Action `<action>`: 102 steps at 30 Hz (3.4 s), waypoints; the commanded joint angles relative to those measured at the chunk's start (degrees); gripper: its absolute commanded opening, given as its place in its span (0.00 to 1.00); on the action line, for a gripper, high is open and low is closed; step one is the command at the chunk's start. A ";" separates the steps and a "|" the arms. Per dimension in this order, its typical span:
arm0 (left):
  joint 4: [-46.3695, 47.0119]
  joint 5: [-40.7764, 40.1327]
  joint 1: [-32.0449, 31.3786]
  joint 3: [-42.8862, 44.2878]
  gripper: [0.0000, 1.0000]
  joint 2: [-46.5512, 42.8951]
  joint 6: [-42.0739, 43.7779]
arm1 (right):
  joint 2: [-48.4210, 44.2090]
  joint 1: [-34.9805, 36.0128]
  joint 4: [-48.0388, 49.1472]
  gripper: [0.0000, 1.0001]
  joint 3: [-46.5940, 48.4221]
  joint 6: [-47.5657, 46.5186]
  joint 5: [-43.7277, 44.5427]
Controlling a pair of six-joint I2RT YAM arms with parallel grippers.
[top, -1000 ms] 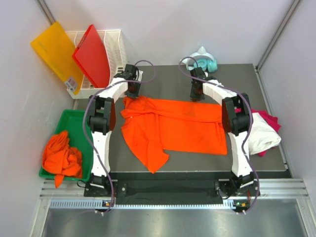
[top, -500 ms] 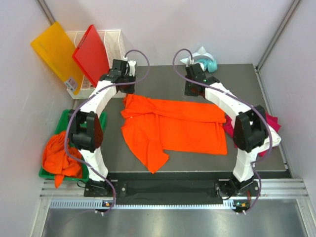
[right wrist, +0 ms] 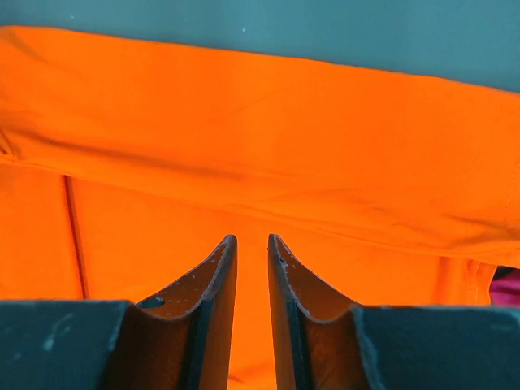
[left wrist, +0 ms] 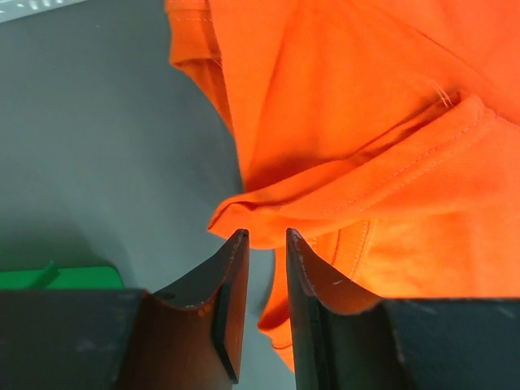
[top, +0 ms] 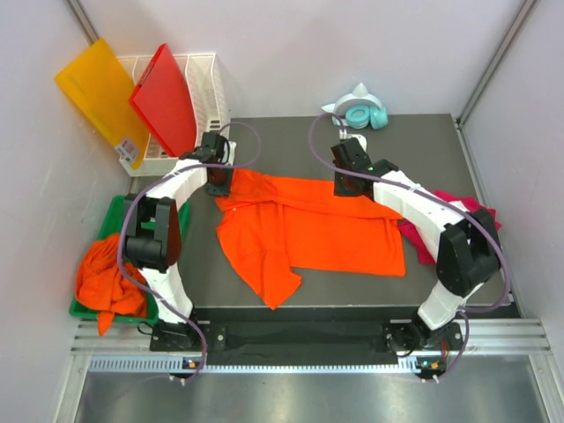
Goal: Fold and stack the t-shirts
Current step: Fold the flattened tshirt in 1/3 of the way
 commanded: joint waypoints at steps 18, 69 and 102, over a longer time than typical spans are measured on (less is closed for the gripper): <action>2.29 0.05 0.04 4.85 0.29 6.31 -0.29 | -3.00 3.14 0.99 0.22 -2.18 2.55 2.42; -1.06 10.24 -3.29 19.45 0.17 16.60 -1.17 | 0.08 4.29 1.34 0.20 -5.78 2.63 3.48; -2.01 19.11 -9.35 -5.78 0.18 -3.88 3.74 | 0.96 5.17 4.59 0.20 -9.29 5.27 -0.13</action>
